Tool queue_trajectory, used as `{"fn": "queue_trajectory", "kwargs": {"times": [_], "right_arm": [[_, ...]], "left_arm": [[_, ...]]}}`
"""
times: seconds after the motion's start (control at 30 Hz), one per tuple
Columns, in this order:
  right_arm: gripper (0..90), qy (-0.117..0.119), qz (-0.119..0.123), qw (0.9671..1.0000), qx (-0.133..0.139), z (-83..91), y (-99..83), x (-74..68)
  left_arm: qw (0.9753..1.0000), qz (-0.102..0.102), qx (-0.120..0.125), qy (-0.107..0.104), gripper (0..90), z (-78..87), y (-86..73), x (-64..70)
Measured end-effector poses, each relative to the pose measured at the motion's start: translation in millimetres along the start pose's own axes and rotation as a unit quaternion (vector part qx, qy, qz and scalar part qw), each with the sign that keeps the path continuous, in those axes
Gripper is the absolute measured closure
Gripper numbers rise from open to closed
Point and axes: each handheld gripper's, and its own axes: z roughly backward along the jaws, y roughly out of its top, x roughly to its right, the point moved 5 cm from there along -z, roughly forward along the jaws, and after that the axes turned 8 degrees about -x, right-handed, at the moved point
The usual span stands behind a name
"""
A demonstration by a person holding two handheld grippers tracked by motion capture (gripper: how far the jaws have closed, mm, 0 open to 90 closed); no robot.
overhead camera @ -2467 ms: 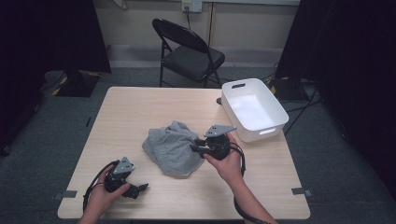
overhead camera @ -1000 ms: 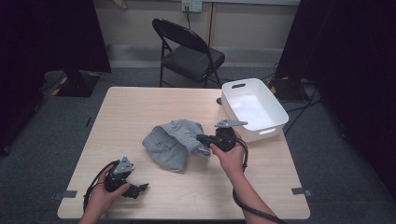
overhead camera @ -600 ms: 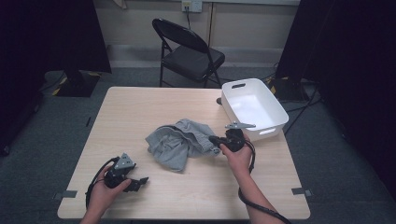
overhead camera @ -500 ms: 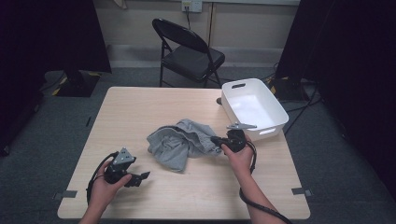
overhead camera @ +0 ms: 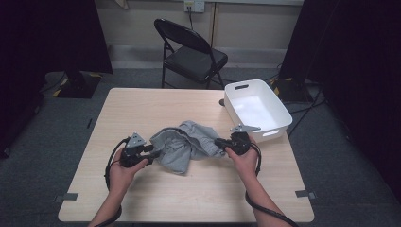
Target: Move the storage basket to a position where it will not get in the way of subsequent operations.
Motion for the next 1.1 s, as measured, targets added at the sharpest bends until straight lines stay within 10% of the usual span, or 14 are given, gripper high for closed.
{"fn": "queue_trajectory", "kwargs": {"times": [0.6,0.8,1.1], "right_arm": [[39.9,-0.004,0.127,0.9917,-0.017,29.2,-16.3,-36.3],[45.3,-0.027,0.131,0.99,-0.044,15.0,-22.7,-31.7],[80.7,-0.016,0.089,0.9939,-0.064,4.0,-29.6,-21.1]], "left_arm": [[0.9993,0.008,-0.037,0.003,81.4,0.8,15.9,25.5],[0.9992,0.011,-0.038,-0.007,81.7,-0.8,17.0,25.3],[0.999,0.003,-0.042,-0.015,82.2,-1.2,17.0,26.8]]}}
